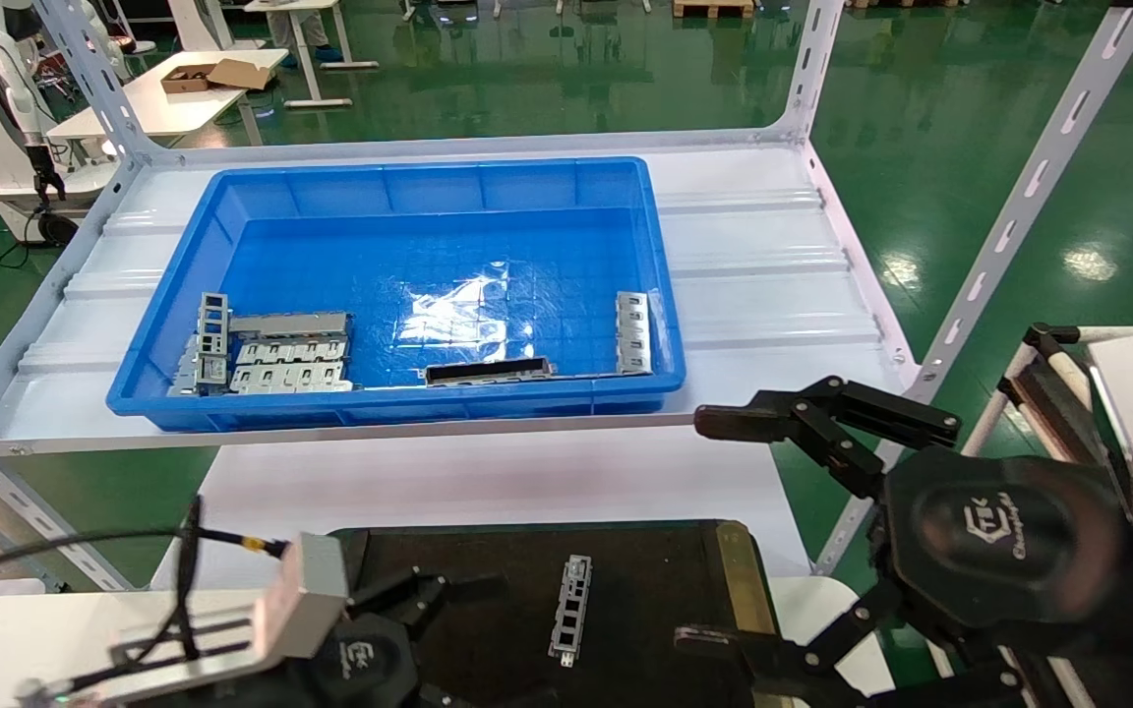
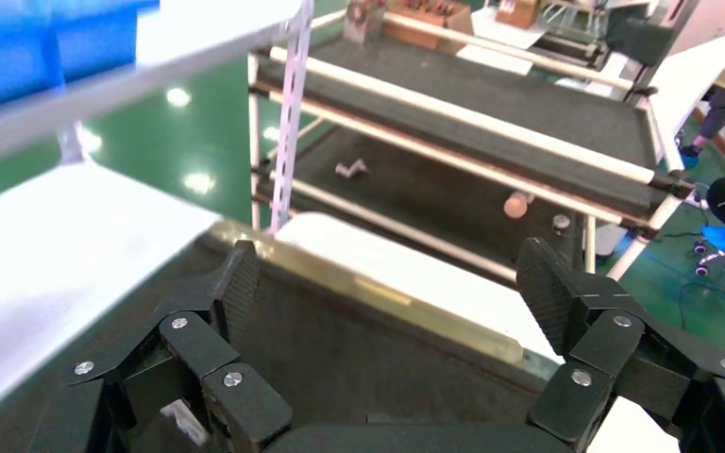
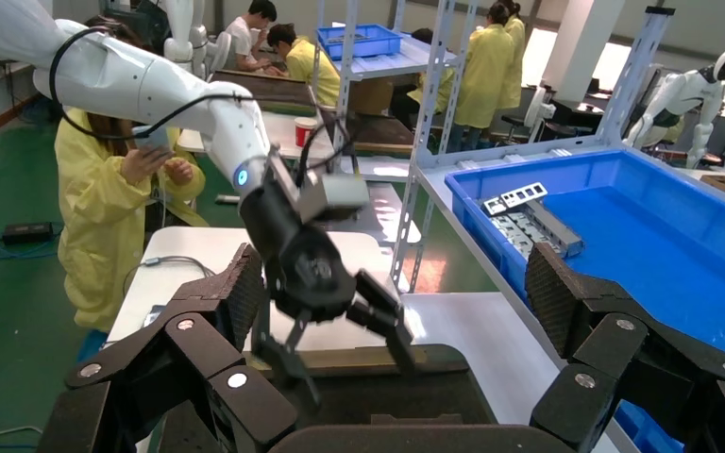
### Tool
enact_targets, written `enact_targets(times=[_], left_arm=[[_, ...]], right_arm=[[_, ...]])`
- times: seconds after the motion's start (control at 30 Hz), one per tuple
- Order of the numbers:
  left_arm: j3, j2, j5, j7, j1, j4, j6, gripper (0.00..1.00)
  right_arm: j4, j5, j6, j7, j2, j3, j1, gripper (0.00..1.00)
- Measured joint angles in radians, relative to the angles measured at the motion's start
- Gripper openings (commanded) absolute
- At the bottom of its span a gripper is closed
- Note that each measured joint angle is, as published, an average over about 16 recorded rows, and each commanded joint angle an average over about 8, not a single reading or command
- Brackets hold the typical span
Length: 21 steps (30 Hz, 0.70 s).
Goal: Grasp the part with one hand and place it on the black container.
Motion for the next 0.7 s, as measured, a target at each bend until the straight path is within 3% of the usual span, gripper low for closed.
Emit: enact_targets(times=[0.7], left_arm=[[-0.086,-0.07,-0.119,0.003,-0.116,-0.009,0.194,1.0]], right_arm=[[0.0,0.0,0.0,0.0,0.0,0.0,0.0,1.0]])
